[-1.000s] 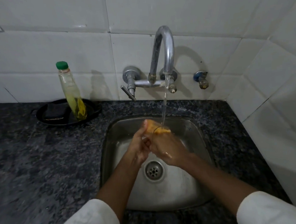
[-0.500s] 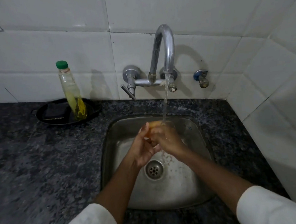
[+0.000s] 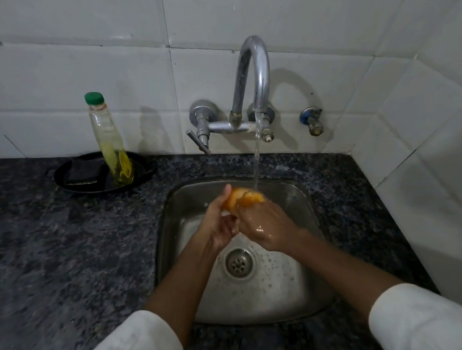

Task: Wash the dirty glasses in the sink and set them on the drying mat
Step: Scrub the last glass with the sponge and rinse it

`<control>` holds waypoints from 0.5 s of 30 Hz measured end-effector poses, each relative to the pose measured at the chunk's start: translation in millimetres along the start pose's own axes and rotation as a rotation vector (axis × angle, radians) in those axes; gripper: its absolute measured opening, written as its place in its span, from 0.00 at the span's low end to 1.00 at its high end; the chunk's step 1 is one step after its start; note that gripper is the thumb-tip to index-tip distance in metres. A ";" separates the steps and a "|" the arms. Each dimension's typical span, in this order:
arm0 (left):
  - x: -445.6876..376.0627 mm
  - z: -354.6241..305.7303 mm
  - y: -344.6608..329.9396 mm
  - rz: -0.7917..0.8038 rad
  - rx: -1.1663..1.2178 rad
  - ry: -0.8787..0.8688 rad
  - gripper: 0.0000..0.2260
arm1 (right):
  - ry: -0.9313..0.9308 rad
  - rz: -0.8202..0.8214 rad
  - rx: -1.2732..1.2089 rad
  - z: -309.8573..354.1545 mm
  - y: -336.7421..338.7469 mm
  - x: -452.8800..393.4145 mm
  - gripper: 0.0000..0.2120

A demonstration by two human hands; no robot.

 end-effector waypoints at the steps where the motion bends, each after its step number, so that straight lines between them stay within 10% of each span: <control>1: 0.7 -0.4 1.4 -0.013 -0.099 0.037 0.26 | 0.019 0.071 0.142 -2.0 3.2 1.6 0.10; 7: 16.8 16.9 5.2 0.031 0.261 0.079 0.25 | -0.010 0.085 0.268 12.2 7.5 -2.4 0.10; 11: 3.6 9.4 2.9 0.024 -0.045 0.115 0.26 | 0.041 0.174 0.435 9.9 9.8 0.0 0.11; 15: 4.7 7.2 -5.1 0.089 0.073 0.034 0.24 | -0.404 0.072 -0.290 -1.3 -1.7 -12.4 0.12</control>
Point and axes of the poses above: each hand's wrist, its own x-axis away from the middle knuckle, its own y-axis out of the back of the hand, z = x × y, the point moved 3 cm from there along -x, towards the middle knuckle, and after that the axes turned 15 degrees about -y, right-handed, at the moved point
